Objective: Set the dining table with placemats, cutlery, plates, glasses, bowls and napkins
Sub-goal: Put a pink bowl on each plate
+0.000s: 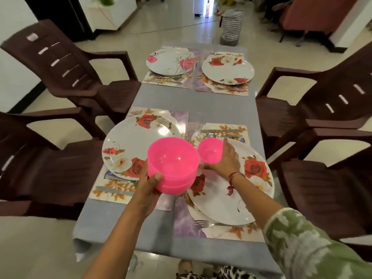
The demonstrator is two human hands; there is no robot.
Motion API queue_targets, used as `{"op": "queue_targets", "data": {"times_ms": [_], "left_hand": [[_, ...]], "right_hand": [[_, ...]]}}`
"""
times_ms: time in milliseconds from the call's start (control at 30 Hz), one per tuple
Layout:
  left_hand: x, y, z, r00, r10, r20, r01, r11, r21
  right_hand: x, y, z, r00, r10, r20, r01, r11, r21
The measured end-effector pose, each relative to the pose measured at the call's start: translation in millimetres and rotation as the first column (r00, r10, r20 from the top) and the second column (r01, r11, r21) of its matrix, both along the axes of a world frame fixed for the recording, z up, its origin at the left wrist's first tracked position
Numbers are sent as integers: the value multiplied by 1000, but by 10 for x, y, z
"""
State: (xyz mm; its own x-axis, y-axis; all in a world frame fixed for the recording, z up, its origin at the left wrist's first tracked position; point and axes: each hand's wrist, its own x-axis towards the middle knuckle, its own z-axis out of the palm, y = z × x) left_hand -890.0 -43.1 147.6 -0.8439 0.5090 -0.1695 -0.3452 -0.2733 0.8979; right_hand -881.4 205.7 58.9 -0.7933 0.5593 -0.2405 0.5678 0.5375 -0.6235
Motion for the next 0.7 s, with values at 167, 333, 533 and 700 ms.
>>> {"op": "queue_targets", "data": {"times_ms": [167,333,533,700], "left_hand": [[13,224,4,999,-38,-6,38,999,14],[87,616,-27,977,-212,-13,212,977,5],[418,1277,-8,915,-404,13,402,912,78],[869,1684,62,857,-516,-14,515,853,90]], "right_hand": [[263,-94,700,895,-111,-432,-2,967,-254],[702,-75,1391,905,93,-415,-309,815,-490],[1476,219,1412,912,145,-385,-257,932,-257],[2065,424,1339,856,-4,-516,-94,982,-164]]}}
